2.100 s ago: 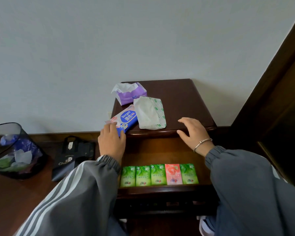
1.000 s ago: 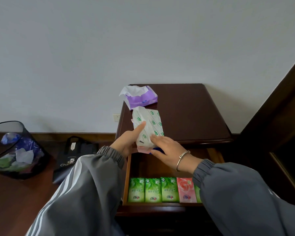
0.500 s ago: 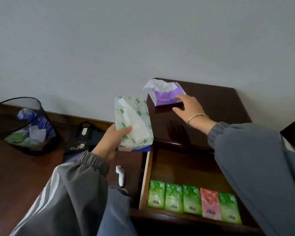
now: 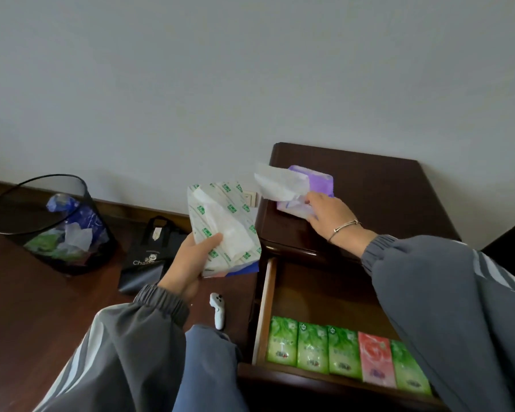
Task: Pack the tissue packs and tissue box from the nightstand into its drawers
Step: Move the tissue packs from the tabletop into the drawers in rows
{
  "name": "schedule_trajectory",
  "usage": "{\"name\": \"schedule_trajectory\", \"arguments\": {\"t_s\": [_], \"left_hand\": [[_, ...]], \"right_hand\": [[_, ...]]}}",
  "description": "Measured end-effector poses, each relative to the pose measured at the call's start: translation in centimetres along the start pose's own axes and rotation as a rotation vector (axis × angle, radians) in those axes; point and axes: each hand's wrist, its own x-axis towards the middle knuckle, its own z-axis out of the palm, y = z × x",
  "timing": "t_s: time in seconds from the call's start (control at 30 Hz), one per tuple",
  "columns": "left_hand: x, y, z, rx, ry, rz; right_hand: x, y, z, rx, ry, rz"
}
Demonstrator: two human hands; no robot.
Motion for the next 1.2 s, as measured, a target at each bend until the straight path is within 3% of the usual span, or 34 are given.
{"name": "schedule_trajectory", "arguments": {"t_s": [0.13, 0.33, 0.57, 0.73, 1.0, 1.2], "left_hand": [[-1.6, -0.5, 1.9, -0.082, -0.008, -0.004], [-4.7, -1.7, 2.8, -0.128, 0.011, -0.016], [-7.9, -2.2, 2.6, -0.138, 0.002, -0.102], [-9.7, -1.7, 1.7, -0.175, -0.020, -0.102], [-9.9, -1.5, -0.3, -0.193, 0.014, -0.108], [-10.6, -1.9, -0.6, -0.119, -0.021, -0.094]], "right_hand": [[-7.2, 3.1, -1.6, -0.102, 0.047, -0.148], [-18.2, 4.6, -4.9, 0.062, 0.213, -0.150], [-25.6, 1.1, -4.8, 0.142, 0.114, -0.188], [-24.4, -0.5, -2.3, 0.169, -0.043, -0.018], [-17.4, -2.6, 2.5, 0.020, -0.172, 0.023], [-16.6, -3.6, 4.2, 0.210, -0.393, 0.026]]}}
